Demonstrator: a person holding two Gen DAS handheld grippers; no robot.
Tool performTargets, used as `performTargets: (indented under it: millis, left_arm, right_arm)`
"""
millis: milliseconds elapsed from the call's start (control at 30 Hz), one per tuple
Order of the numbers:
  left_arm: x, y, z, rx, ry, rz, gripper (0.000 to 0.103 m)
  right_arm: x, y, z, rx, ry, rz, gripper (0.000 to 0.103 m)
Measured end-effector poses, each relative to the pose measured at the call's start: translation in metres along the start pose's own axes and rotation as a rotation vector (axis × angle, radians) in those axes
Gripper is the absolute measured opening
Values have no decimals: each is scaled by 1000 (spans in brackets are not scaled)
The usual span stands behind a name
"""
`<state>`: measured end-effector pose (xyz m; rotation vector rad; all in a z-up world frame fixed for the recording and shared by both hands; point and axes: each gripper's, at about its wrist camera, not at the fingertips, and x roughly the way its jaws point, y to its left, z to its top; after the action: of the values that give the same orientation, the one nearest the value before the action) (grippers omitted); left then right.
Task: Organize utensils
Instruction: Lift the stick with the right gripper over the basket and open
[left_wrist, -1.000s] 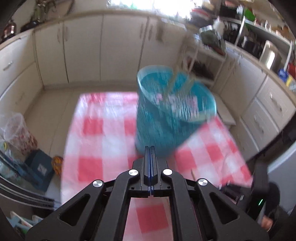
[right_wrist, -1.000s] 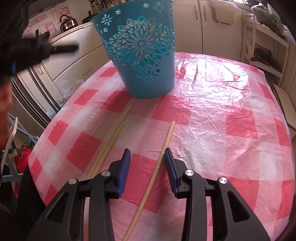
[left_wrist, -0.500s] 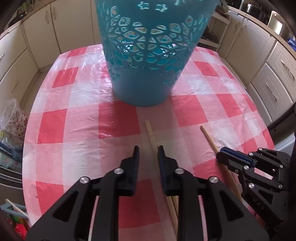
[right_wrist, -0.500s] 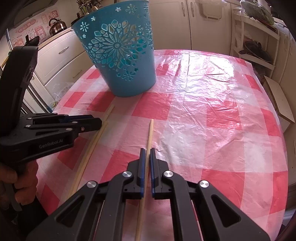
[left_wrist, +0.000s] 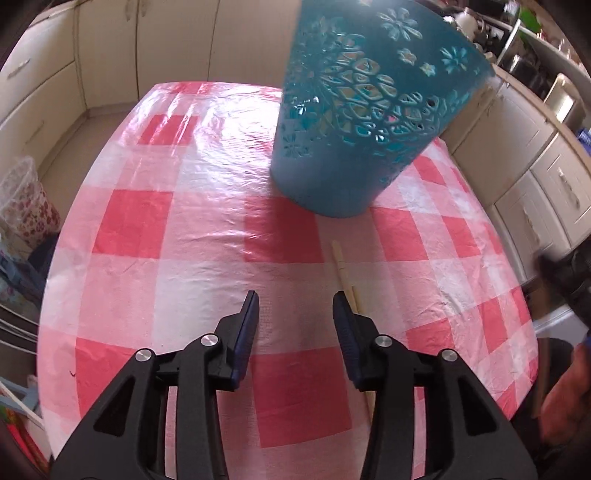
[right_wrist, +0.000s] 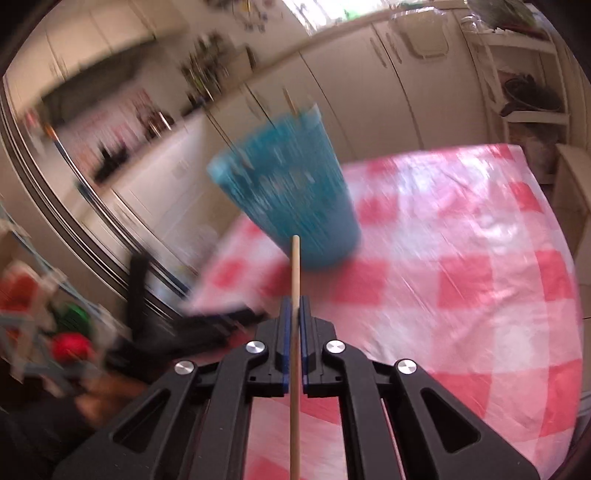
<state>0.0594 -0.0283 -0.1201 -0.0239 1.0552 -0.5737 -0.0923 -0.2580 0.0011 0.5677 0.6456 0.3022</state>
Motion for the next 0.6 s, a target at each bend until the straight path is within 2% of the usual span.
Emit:
performTargets:
  millis: [100, 233, 333, 433, 600]
  left_arm:
    - [-4, 6, -5, -21, -37, -25, 40]
    - [-4, 0, -10, 8, -73, -7, 45]
    - [-5, 0, -11, 10, -76, -14, 47]
    - [-4, -1, -11, 9, -84, -17, 47]
    - [-2, -8, -13, 48, -89, 6, 52]
  right_arm:
    - [-18, 22, 43, -2, -138, 85, 5]
    - [-5, 56, 103, -41, -306, 108, 5]
    - [31, 64, 138, -44, -383, 57, 5]
    - [57, 61, 152, -39, -437, -31, 5]
    - [88, 48, 148, -14, -425, -134, 6]
